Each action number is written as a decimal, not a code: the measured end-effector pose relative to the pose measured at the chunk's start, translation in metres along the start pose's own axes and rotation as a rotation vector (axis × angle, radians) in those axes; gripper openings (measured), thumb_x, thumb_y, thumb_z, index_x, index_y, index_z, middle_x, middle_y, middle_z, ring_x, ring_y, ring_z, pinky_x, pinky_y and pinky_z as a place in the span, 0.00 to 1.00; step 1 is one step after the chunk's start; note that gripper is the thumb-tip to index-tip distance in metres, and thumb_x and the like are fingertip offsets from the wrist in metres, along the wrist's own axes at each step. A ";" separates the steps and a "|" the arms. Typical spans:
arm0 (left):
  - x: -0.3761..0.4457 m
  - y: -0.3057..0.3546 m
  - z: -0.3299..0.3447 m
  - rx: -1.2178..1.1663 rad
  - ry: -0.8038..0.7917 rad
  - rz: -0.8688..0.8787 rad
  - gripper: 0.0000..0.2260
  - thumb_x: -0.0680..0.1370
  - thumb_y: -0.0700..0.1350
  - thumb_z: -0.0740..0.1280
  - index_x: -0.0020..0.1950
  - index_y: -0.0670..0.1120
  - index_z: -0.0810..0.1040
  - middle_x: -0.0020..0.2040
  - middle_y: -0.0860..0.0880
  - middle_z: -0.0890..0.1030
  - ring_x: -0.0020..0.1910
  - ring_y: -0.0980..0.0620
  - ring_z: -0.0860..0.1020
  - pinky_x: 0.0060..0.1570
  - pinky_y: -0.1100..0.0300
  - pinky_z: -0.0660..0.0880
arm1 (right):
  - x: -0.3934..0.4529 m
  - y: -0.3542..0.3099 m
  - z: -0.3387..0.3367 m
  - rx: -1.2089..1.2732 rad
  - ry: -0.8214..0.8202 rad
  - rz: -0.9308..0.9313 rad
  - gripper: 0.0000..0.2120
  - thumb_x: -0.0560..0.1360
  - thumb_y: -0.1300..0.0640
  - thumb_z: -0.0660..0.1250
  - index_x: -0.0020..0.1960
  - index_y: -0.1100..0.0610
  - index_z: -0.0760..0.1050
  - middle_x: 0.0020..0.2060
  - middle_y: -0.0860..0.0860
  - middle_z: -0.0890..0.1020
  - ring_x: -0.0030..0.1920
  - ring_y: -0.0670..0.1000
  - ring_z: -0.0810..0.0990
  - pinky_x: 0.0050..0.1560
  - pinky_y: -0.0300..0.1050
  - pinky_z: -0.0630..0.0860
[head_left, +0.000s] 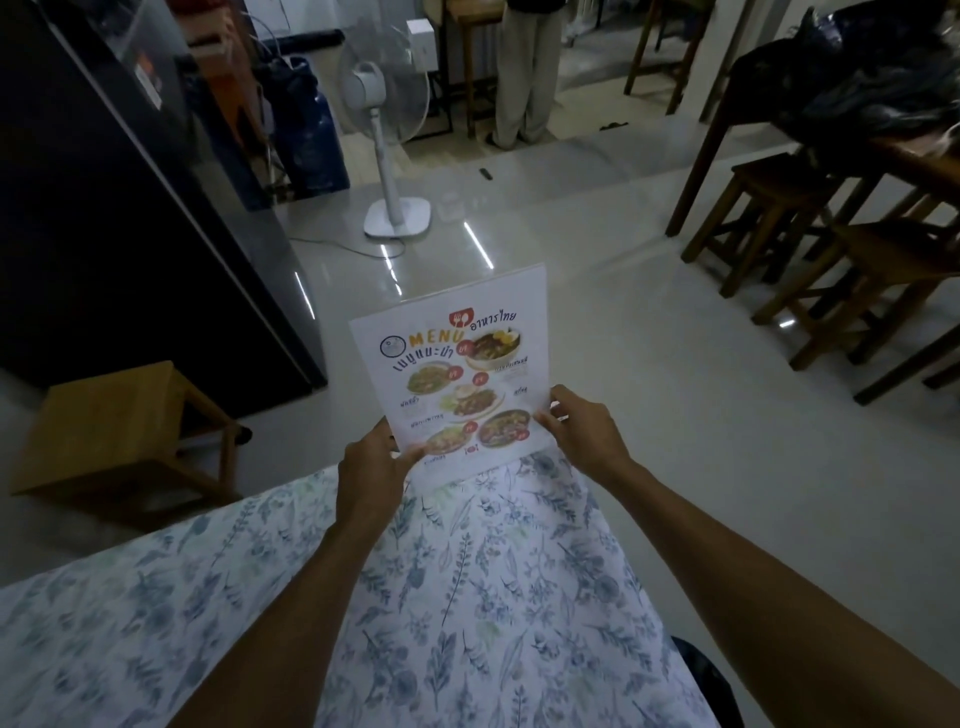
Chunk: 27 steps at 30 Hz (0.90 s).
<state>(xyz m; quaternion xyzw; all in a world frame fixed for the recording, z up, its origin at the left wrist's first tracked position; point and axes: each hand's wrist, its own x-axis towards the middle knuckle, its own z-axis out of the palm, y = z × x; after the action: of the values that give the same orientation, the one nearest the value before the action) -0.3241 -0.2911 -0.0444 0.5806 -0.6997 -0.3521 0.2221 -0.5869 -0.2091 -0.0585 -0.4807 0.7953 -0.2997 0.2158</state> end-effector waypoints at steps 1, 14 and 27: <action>0.000 0.001 -0.001 0.003 0.002 -0.006 0.20 0.73 0.51 0.75 0.63 0.49 0.79 0.51 0.48 0.86 0.42 0.48 0.84 0.43 0.46 0.83 | 0.001 0.000 0.000 -0.005 0.001 0.000 0.12 0.78 0.49 0.66 0.56 0.55 0.76 0.50 0.53 0.84 0.48 0.54 0.82 0.46 0.46 0.77; -0.008 0.006 -0.001 0.061 -0.009 -0.005 0.23 0.74 0.52 0.74 0.66 0.49 0.74 0.58 0.47 0.84 0.48 0.46 0.83 0.48 0.49 0.81 | -0.004 -0.008 0.000 0.016 -0.039 0.063 0.16 0.78 0.50 0.67 0.61 0.57 0.73 0.56 0.56 0.83 0.53 0.56 0.82 0.50 0.48 0.78; -0.047 0.012 -0.025 0.152 0.008 -0.043 0.37 0.73 0.63 0.70 0.75 0.46 0.62 0.72 0.46 0.72 0.67 0.43 0.73 0.59 0.48 0.73 | -0.051 -0.029 -0.017 -0.032 -0.005 0.137 0.25 0.76 0.48 0.70 0.67 0.58 0.68 0.59 0.59 0.81 0.58 0.58 0.81 0.53 0.48 0.76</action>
<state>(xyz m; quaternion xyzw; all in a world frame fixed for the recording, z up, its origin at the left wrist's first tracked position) -0.3036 -0.2508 -0.0143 0.6122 -0.7108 -0.3004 0.1724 -0.5564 -0.1692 -0.0239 -0.4293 0.8305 -0.2702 0.2301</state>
